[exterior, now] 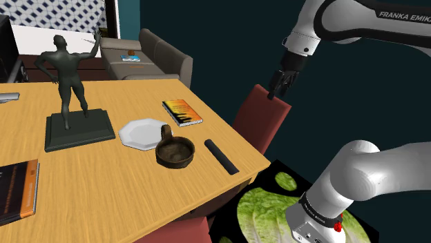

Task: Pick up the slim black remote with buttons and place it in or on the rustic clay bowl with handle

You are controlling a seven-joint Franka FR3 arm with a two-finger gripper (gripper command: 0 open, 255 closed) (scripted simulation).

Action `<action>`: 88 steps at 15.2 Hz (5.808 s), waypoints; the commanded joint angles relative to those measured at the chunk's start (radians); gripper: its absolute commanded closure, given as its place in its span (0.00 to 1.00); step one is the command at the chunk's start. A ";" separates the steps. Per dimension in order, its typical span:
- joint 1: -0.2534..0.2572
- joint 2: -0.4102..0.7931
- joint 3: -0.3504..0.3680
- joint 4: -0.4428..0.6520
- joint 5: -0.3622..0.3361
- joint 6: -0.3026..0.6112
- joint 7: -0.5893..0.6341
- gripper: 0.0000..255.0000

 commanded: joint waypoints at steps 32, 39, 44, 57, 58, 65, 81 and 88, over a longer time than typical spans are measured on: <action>0.002 0.590 0.455 -0.173 0.020 0.710 0.639 0.00; 0.002 0.590 0.455 -0.173 0.020 0.709 0.639 1.00; 0.002 0.589 0.454 -0.173 0.020 0.709 0.637 1.00; 0.017 0.493 0.432 -0.122 0.060 0.567 0.599 1.00; 0.019 0.483 0.430 -0.115 0.063 0.552 0.596 1.00; 0.025 0.427 0.413 -0.062 0.076 0.445 0.577 1.00; 0.026 0.354 0.380 0.094 0.081 0.218 0.552 1.00; 0.027 0.614 0.499 0.326 0.014 0.231 0.721 1.00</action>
